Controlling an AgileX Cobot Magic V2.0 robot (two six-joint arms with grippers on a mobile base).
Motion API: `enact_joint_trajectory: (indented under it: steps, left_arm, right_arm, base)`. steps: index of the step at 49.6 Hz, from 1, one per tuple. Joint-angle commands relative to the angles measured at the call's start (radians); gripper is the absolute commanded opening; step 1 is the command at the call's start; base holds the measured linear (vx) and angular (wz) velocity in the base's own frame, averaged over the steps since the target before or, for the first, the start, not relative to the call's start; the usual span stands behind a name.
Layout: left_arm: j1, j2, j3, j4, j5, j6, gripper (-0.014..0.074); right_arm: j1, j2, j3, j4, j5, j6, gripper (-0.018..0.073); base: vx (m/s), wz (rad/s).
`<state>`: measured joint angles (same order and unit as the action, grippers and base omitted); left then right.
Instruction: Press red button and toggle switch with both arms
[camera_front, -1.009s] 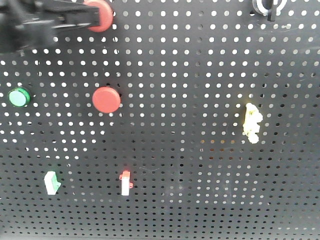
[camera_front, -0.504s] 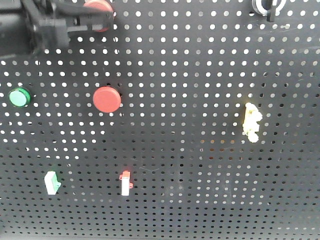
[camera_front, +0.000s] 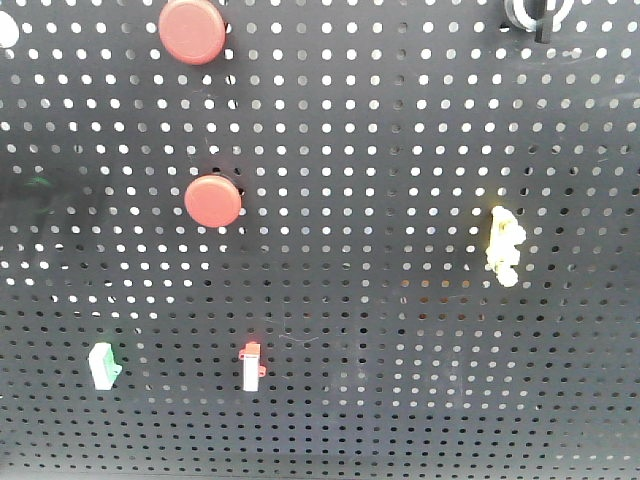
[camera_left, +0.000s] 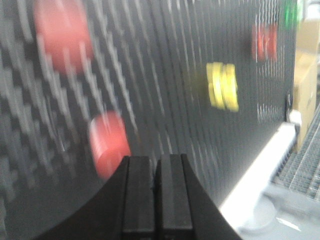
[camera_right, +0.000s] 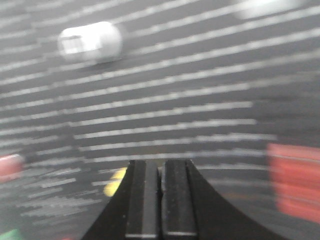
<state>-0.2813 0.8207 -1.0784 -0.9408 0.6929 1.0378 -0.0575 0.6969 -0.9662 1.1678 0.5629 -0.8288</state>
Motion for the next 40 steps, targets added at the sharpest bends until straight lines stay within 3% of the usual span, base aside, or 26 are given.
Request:
enact_joint_trajectory:
  steps: [1, 6, 9, 13, 15, 23, 40]
  left_arm:
    - [0.001, -0.113, 0.101, -0.059, -0.124, -0.020, 0.0002]
    - [0.001, -0.196, 0.179, -0.059, -0.153, -0.070, 0.0002]
    - [0.001, -0.232, 0.218, -0.059, -0.156, -0.101, 0.0002]
    - [0.001, -0.258, 0.245, -0.057, -0.154, -0.125, 0.0002]
    - [0.001, -0.262, 0.249, -0.057, -0.153, -0.136, 0.0002]
    - [0.001, -0.260, 0.250, -0.057, -0.155, -0.154, 0.0002]
    - [0.001, -0.260, 0.250, -0.056, -0.153, -0.160, 0.0002]
  right_arm:
    - [-0.004, 0.075, -0.030, 0.361, 0.070, -0.275, -0.0003]
    - [-0.004, 0.160, -0.037, 0.570, 0.118, -0.397, -0.0003]
    - [-0.001, 0.212, -0.071, 0.598, 0.144, -0.395, -0.0003]
    - [0.045, 0.289, -0.147, 0.589, 0.161, -0.388, -0.0003]
    - [0.103, 0.326, -0.204, 0.580, 0.152, -0.390, -0.0003]
    - [0.268, 0.443, -0.370, 0.473, -0.030, -0.340, -0.0003]
    - [0.273, 0.516, -0.445, 0.367, -0.136, -0.281, -0.0003]
  base:
    - [0.00, 0.00]
    - [0.00, 0.00]
    - [0.00, 0.00]
    - [0.00, 0.00]
    - [0.00, 0.00]
    - [0.00, 0.00]
    - [0.00, 0.00]
